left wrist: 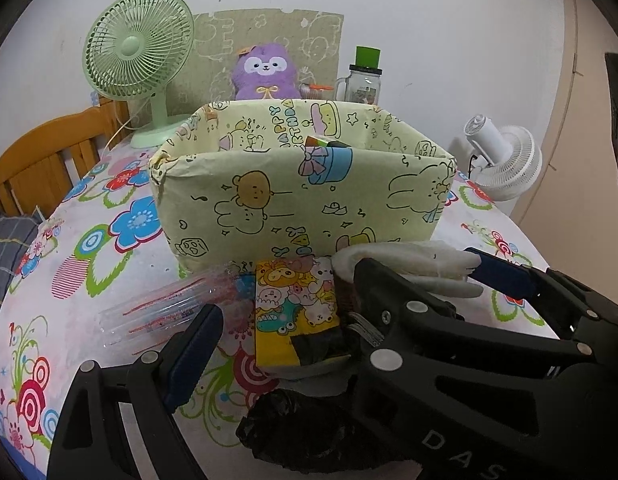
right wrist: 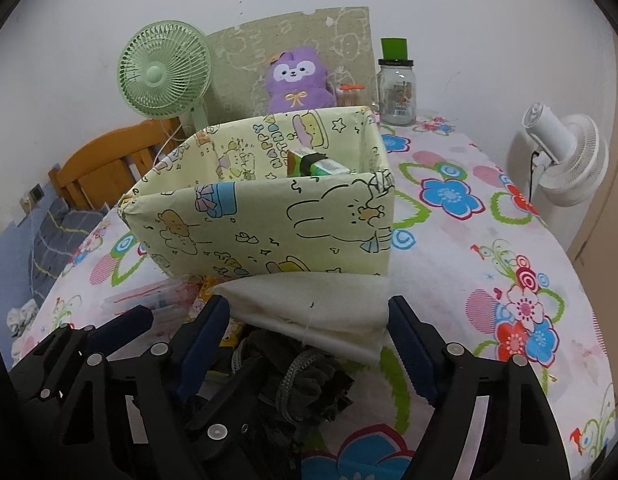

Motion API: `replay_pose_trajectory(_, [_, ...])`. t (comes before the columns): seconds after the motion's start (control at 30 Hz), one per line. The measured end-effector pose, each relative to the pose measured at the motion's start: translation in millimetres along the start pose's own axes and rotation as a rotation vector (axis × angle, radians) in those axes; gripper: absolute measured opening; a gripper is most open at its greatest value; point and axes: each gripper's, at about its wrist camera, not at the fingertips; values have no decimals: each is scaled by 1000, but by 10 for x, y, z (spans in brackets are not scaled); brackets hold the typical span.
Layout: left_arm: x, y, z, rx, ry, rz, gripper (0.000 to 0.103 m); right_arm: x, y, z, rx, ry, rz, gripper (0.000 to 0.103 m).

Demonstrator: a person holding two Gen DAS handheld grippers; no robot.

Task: Organize soft objects
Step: 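Reach the right tool to the white folded cloth and close on it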

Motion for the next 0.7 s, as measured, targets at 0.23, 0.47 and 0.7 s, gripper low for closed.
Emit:
replay_pose_trajectory(0.23, [18, 8, 32, 5, -7, 2, 92, 0, 0, 21, 41, -5, 8, 46])
replay_pose_trajectory(0.47, [12, 44, 26, 11, -6, 7, 92, -19, 2, -16, 62, -3, 15, 25])
replay_pose_trajectory(0.7, [24, 108, -51, 2, 16, 18, 92, -13, 32, -123, 56, 23, 22, 18])
Point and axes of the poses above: each gripper's, at about its wrist camera, not at the fingertips, and z roughly the way its jaws point, y to its right, x to its top, and after that the axes turned 2 degrees about y, right-handed
